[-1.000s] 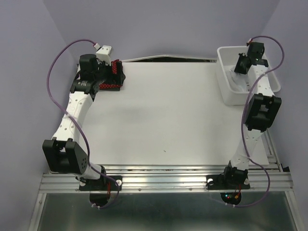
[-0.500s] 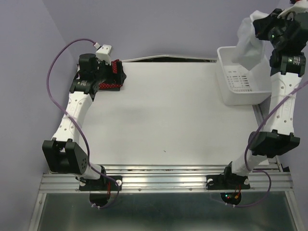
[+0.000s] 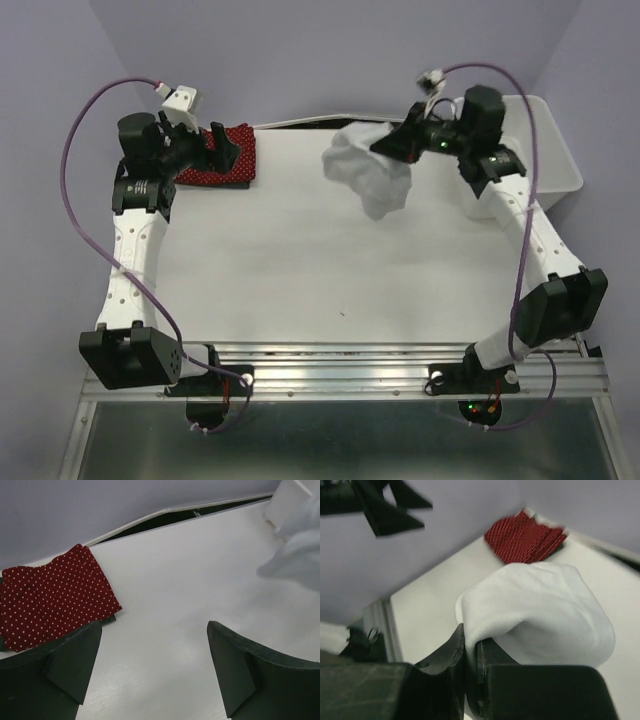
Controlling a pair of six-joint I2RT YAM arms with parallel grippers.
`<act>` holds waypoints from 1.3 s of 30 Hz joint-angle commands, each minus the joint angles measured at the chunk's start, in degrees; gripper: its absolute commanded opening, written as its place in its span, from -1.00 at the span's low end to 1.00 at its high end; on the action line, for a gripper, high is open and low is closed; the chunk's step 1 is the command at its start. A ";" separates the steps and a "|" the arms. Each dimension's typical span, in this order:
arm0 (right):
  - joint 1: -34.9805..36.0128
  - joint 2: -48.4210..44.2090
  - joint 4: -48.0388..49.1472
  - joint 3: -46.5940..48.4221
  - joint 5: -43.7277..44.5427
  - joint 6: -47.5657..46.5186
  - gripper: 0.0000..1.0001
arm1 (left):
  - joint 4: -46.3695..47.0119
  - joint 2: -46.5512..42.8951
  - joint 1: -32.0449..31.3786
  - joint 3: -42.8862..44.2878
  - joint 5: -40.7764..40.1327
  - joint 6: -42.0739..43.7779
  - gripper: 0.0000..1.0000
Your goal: Fold and stack the skirts
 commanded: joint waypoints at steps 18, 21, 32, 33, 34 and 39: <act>7.99 18.71 -20.35 -4.67 28.77 -24.94 1.00 | -8.68 3.74 -8.40 -16.44 4.05 38.30 0.90; 6.15 9.40 -25.27 -11.17 28.16 -37.15 1.00 | -13.06 2.15 -10.86 -21.02 7.56 55.87 0.72; 0.17 -18.82 -31.54 -50.35 29.49 -93.75 0.36 | -14.21 13.65 -21.85 -19.89 8.70 81.91 0.15; 0.16 -21.54 -29.78 -56.04 28.61 -98.65 0.36 | -13.69 14.44 -22.20 -19.80 8.53 82.80 0.14; 0.16 -22.26 -25.76 -58.36 28.43 -101.05 0.35 | -12.20 15.32 -23.08 -20.32 8.36 84.89 0.14; 0.16 -19.72 -17.91 -64.80 25.88 -112.32 0.28 | -5.08 14.37 -27.65 -26.64 1.07 94.57 0.14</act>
